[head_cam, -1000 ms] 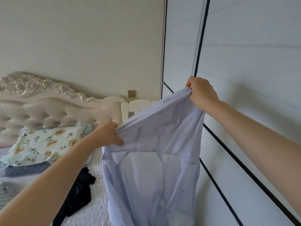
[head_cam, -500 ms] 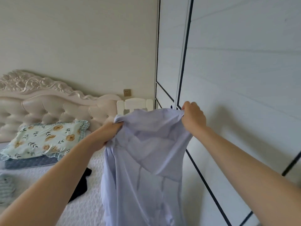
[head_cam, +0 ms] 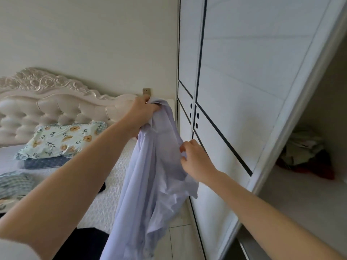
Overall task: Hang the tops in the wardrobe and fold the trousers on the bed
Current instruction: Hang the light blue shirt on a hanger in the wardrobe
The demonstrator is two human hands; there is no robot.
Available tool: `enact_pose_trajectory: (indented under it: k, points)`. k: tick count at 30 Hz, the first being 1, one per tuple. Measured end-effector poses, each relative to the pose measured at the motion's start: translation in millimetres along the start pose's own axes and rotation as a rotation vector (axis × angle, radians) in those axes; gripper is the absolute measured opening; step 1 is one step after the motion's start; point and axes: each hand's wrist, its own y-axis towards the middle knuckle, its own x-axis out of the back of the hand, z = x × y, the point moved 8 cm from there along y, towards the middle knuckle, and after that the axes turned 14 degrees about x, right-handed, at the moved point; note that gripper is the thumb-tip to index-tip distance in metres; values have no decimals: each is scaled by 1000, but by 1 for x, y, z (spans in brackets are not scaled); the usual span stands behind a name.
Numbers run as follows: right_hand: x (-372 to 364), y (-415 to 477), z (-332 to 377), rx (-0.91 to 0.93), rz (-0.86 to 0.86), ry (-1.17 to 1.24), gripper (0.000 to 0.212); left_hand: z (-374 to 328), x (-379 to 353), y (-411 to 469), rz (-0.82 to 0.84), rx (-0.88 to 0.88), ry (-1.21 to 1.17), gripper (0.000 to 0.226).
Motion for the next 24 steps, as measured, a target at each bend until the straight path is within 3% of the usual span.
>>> enact_pose_trajectory:
  k: [5, 7, 10, 14, 17, 20, 24]
  points:
    - [21, -56, 33, -93, -237, 44, 32, -9, -13, -18, -18, 9, -42, 14]
    - [12, -68, 38, -102, -169, 61, 25, -15, -18, -23, 0, -17, -36, 14]
    - [-10, -77, 39, -150, -10, 25, 40, -25, -23, -33, 40, -77, -3, 13]
    - [-17, -85, 38, -253, -38, -51, 35, -34, -22, -51, 101, -179, 46, 19]
    - [-5, -96, 34, -331, -136, -70, 23, -39, -21, -61, 176, -274, 194, 18]
    - [20, -116, 23, -401, -263, -7, 17, -41, -26, -70, 245, -385, 493, 11]
    - [70, -139, 14, -439, -478, 107, 19, -27, -46, -82, 455, -427, 723, 43]
